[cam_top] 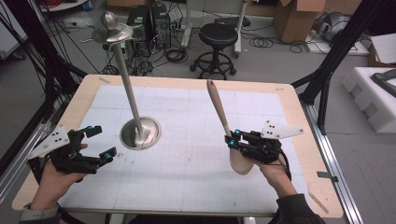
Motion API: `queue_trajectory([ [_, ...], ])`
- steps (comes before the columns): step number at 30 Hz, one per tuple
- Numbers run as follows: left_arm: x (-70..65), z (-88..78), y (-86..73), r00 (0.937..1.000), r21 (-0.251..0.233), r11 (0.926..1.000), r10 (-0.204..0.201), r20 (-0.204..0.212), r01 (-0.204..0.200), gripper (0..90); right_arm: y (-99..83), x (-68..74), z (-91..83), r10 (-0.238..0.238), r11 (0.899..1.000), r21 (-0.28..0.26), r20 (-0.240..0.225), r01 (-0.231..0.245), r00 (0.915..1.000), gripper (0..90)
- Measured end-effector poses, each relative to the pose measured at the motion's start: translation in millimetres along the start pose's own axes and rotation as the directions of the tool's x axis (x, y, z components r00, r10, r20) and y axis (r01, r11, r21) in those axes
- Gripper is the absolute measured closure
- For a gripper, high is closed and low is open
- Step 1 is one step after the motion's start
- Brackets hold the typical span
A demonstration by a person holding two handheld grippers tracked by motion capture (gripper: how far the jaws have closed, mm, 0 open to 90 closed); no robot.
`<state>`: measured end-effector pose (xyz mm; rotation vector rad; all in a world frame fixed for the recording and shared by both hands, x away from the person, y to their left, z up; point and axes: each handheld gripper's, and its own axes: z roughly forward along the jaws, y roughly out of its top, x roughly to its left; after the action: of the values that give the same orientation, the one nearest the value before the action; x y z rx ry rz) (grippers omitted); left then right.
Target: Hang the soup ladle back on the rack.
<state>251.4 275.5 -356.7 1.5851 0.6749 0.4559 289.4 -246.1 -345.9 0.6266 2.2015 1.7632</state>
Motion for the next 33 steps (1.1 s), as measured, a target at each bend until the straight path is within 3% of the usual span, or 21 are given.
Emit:
queue_trajectory([
  [5,0.8,-2.2,0.6,1.0000,-0.006,1.0000,-0.004,-0.001,0.004,3.4,6.6,0.9,6.1,0.011,0.999,-0.038,0.018,-0.010,0.9998,78.0],
  [11,1.3,-3.7,1.1,1.0000,-0.009,0.9999,-0.004,-0.003,0.004,3.4,14.1,1.3,12.6,0.022,0.997,-0.068,0.009,-0.022,0.9997,78.0],
  [22,2.0,-5.5,1.9,1.0000,-0.013,0.9999,-0.002,-0.006,0.002,3.4,30.2,4.6,25.6,0.008,0.996,-0.088,0.002,-0.008,1.0000,77.9],
  [33,2.7,-7.8,3.3,1.0000,-0.021,0.9998,-0.004,-0.008,0.004,3.4,46.2,1.9,37.3,0.023,0.994,-0.107,-0.017,-0.025,0.9996,77.9],
])
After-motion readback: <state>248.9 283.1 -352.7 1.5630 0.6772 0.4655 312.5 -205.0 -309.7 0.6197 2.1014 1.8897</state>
